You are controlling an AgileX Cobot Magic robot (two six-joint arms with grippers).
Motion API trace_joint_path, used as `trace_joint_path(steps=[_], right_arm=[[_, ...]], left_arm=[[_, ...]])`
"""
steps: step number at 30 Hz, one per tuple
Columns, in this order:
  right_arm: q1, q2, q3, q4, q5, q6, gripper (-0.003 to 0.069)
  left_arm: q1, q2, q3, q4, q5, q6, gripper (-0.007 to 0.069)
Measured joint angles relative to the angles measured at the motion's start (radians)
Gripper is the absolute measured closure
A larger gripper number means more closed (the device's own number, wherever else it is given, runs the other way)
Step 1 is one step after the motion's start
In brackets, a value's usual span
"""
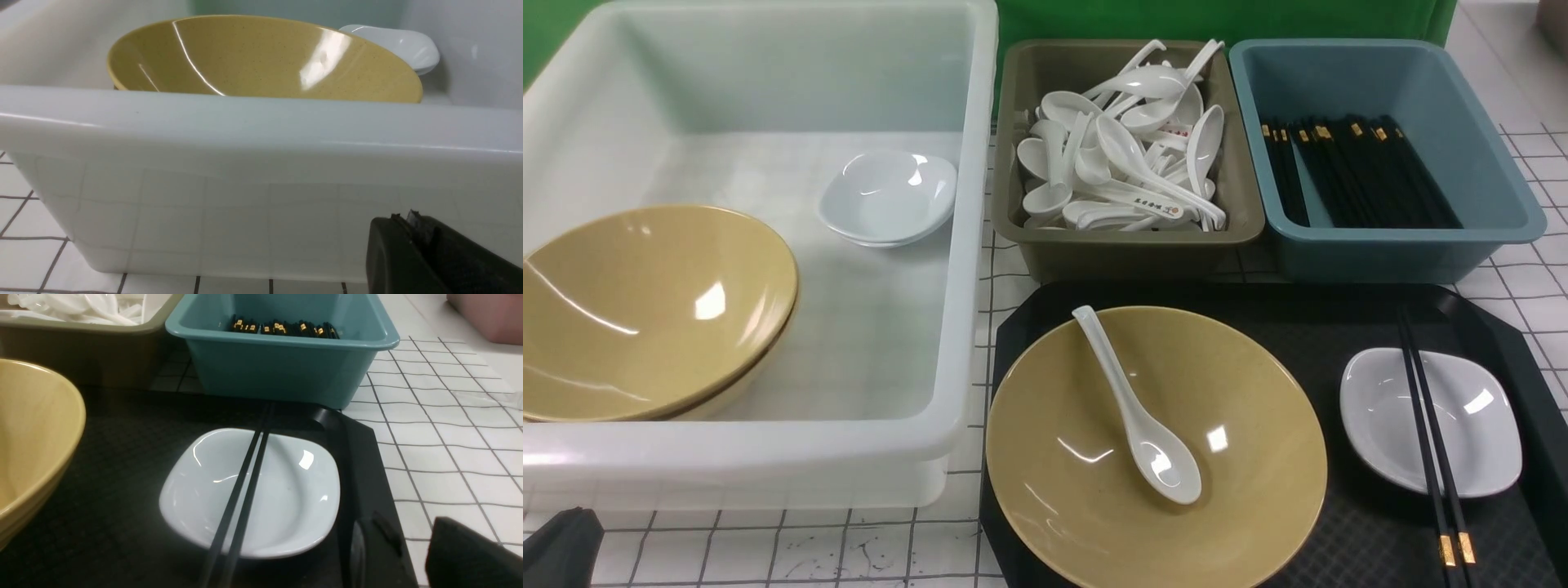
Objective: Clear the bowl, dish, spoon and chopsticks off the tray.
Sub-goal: Use the right arm to grab the chopsticks
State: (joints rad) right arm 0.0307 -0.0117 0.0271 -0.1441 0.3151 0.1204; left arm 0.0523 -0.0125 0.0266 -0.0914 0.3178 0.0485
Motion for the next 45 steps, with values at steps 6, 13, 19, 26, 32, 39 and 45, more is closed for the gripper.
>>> trace_joint_path(steps=[6,13,19,26,32,39,45], right_arm=[[0.0,0.0,0.0,0.0,0.0,0.0,0.0421],[0.0,0.0,0.0,0.0,-0.001,0.0,0.0421],[0.0,0.0,0.0,0.0,-0.001,0.0,0.0421],[0.0,0.0,0.0,0.0,-0.001,0.0,0.0421],[0.0,0.0,0.0,0.012,-0.008,0.148,0.0421],[0.0,0.0,0.0,0.192,-0.041,0.919,0.0421],[0.0,0.0,0.0,0.201,-0.039,0.94,0.0421]], left_arm=[[0.0,0.0,0.0,0.0,0.0,0.0,0.0631],[0.0,0.0,0.0,0.008,0.0,0.0,0.0631],[0.0,0.0,0.0,-0.02,-0.007,0.0,0.0631],[0.0,0.0,0.0,-0.154,-0.03,-0.003,0.0631],[0.0,0.0,0.0,-0.448,-0.056,-0.086,0.0631],[0.0,0.0,0.0,-1.006,-0.083,-0.291,0.0631],[0.0,0.0,0.0,-1.045,-0.064,-0.273,0.0631]])
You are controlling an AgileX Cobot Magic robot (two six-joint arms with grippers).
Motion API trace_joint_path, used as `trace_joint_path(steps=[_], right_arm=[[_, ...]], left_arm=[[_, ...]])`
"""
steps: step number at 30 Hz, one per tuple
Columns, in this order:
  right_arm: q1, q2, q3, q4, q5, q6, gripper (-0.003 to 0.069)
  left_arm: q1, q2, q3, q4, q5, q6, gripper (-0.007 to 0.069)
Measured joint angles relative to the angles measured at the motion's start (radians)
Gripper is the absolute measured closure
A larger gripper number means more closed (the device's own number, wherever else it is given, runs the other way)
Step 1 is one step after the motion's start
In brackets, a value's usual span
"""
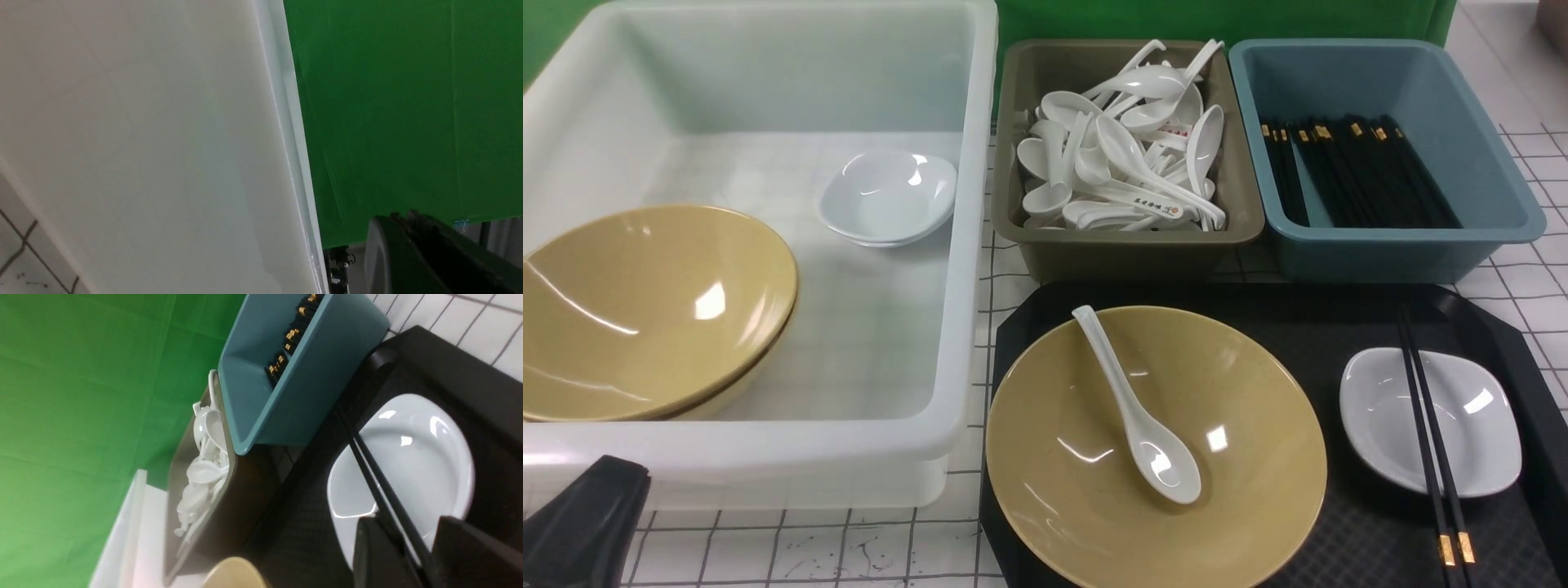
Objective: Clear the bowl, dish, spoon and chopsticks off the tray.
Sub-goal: Use the right arm to grab the chopsticks
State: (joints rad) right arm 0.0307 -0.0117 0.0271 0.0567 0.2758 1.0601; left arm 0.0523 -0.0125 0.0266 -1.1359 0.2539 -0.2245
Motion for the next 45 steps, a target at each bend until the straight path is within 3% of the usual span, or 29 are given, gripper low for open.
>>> trace_joint_path(steps=[2,7,11,14,16,17,22,26,33,37,38,39,44,45], right_arm=[[0.0,0.0,0.0,0.001,0.002,-0.045,0.0421],[0.01,0.0,-0.006,0.003,-0.012,-0.202,0.0421],[0.069,0.032,-0.171,0.003,0.049,-0.5,0.0468],[0.101,0.113,-0.298,0.003,0.116,-0.654,0.0535],[0.135,0.263,-0.443,0.003,0.218,-0.825,0.0611],[0.137,0.276,-0.455,0.003,0.227,-0.837,0.0614],[0.151,0.617,-0.757,0.003,0.556,-1.097,0.0624],[0.152,0.773,-0.853,0.002,0.696,-1.178,0.0624],[0.152,0.98,-0.883,0.002,0.724,-1.196,0.0613],[0.152,1.137,-0.883,0.002,0.707,-1.189,0.0522],[0.152,1.137,-0.883,0.002,0.706,-1.188,0.0515],[0.152,1.186,-0.883,-0.002,0.7,-1.175,0.0449],[0.152,1.325,-0.883,-0.044,0.623,-1.084,0.0191],[0.152,1.329,-0.883,-0.044,0.618,-1.084,0.0191]], left_arm=[[0.0,0.0,0.0,-0.001,0.031,0.036,0.0631],[0.0,0.0,-0.068,0.003,0.173,0.3,0.0631],[0.0,0.027,-0.254,0.077,0.208,0.548,0.0631],[0.0,0.103,-0.339,0.175,0.227,0.576,0.0631],[0.0,0.26,-0.462,0.36,0.307,0.582,0.0631],[0.0,0.271,-0.462,0.36,0.307,0.582,0.0631],[0.0,0.587,-0.73,0.699,0.59,0.548,0.0631],[-0.019,0.727,-0.839,0.801,0.714,0.542,0.0631],[-0.281,0.967,-1.009,0.847,0.757,0.555,0.0631],[-0.502,1.137,-1.143,0.903,0.76,0.567,0.0631],[-0.502,1.137,-1.143,0.903,0.76,0.567,0.0631],[-0.57,1.193,-1.184,0.922,0.76,0.567,0.0631],[-0.712,1.302,-1.232,0.939,0.746,0.569,0.0631],[-0.717,1.306,-1.233,0.939,0.744,0.569,0.0631]])
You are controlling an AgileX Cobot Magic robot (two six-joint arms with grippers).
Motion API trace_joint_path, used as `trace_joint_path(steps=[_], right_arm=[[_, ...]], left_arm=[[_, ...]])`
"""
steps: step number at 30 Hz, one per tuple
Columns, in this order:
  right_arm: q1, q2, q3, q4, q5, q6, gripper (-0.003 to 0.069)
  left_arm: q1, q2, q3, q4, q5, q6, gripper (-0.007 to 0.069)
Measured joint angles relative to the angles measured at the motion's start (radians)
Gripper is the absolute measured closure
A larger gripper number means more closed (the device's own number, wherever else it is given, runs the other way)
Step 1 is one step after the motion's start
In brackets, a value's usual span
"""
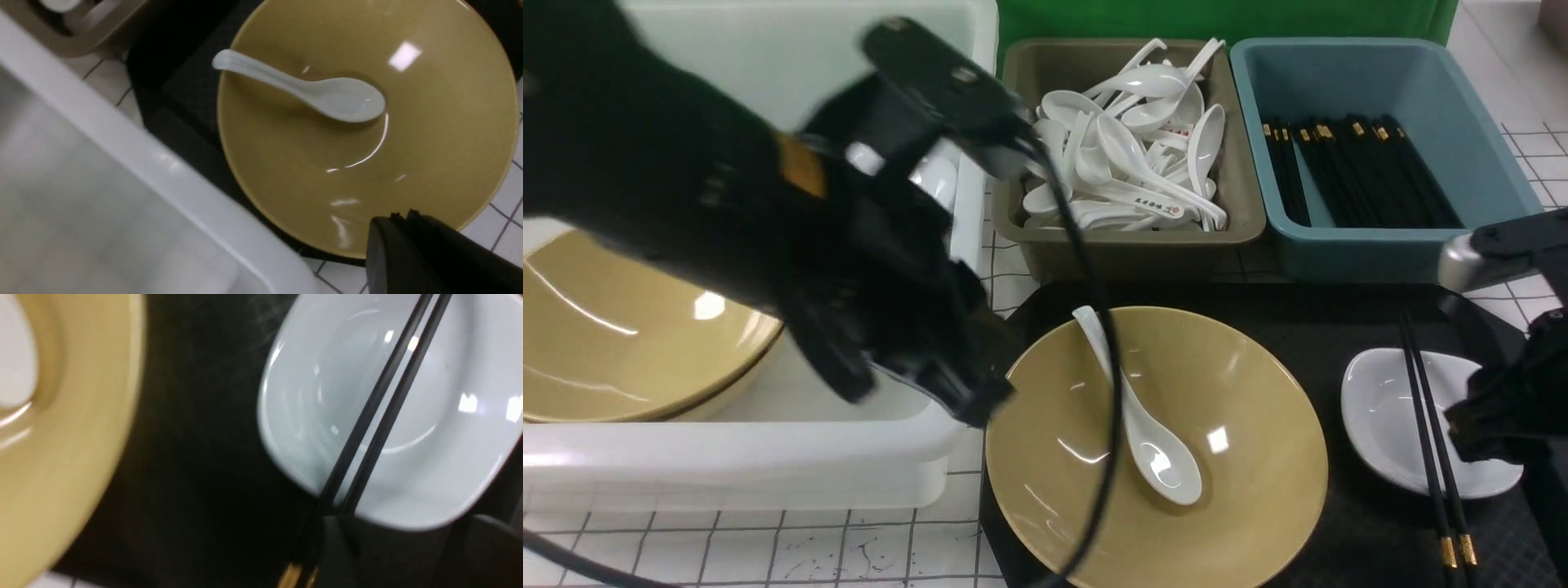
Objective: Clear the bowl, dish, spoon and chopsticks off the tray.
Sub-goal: Use the right arm to grab the chopsticks, then use the right arm to put the chopsticks into the small storage box on the right
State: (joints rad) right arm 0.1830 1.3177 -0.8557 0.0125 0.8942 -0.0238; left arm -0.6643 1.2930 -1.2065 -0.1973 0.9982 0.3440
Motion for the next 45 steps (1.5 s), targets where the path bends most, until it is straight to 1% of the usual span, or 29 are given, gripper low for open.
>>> trace_joint_path(steps=[1,2,4,7,10,13,16,20,21,22,23,25,28,31,35,37,40,45], right_arm=[[0.0,0.029,-0.001,-0.006,-0.025,0.024,0.0138],[0.0,0.053,-0.002,-0.012,-0.047,0.033,0.0109],[0.0,0.104,-0.004,-0.012,-0.085,0.051,0.0078],[0.0,0.16,-0.005,-0.012,-0.121,0.069,0.0073],[0.0,0.222,-0.01,-0.012,-0.151,0.081,0.009],[0.0,0.281,-0.026,-0.012,-0.156,0.087,0.0144],[0.0,0.308,-0.042,-0.012,-0.153,0.104,0.0223],[0.0,0.315,-0.064,-0.012,-0.12,0.111,0.0386],[0.0,0.315,-0.065,-0.012,-0.118,0.111,0.0386],[0.0,0.314,-0.071,-0.012,-0.103,0.111,0.044],[0.0,0.313,-0.074,-0.012,-0.097,0.112,0.0475],[0.0,0.294,-0.082,-0.012,-0.064,0.114,0.0501],[0.0,0.245,-0.085,-0.012,-0.036,0.107,0.05],[0.0,0.161,-0.104,-0.012,-0.003,0.075,0.05],[0.0,0.104,-0.17,-0.012,0.016,0.051,0.05],[0.0,0.097,-0.241,-0.012,0.012,0.046,0.05],[0.0,0.127,-0.382,-0.028,-0.02,0.046,0.05],[-0.014,0.266,-0.613,-0.03,-0.081,0.066,0.05]], left_arm=[[-0.027,0.022,-0.002,0.0,-0.002,0.001,0.0631],[-0.045,0.039,-0.003,0.0,-0.002,0.002,0.0631],[-0.064,0.062,-0.003,0.003,-0.003,0.002,0.0631],[-0.074,0.082,-0.003,0.003,-0.003,0.002,0.0631],[-0.075,0.1,-0.003,0.004,-0.003,0.002,0.0631],[-0.075,0.109,-0.003,0.009,-0.003,0.002,0.0631],[-0.075,0.11,-0.003,0.011,-0.004,0.002,0.0631],[-0.075,0.11,-0.003,0.011,-0.013,0.002,0.0631],[-0.075,0.11,-0.003,0.011,-0.014,0.002,0.0631],[-0.076,0.11,-0.003,0.012,-0.016,0.002,0.0631],[-0.076,0.11,-0.003,0.012,-0.018,0.002,0.0631],[-0.076,0.11,-0.003,0.014,-0.027,0.002,0.0631],[-0.076,0.11,-0.003,0.014,-0.046,0.002,0.0631],[-0.076,0.111,-0.003,0.014,-0.095,-0.001,0.0631],[-0.076,0.132,-0.004,0.006,-0.193,-0.027,0.0631],[-0.076,0.174,-0.016,-0.002,-0.307,-0.041,0.0631],[-0.071,0.262,-0.108,-0.004,-0.391,-0.059,0.0631],[-0.038,0.404,-0.359,-0.011,-0.415,-0.062,0.0631]])
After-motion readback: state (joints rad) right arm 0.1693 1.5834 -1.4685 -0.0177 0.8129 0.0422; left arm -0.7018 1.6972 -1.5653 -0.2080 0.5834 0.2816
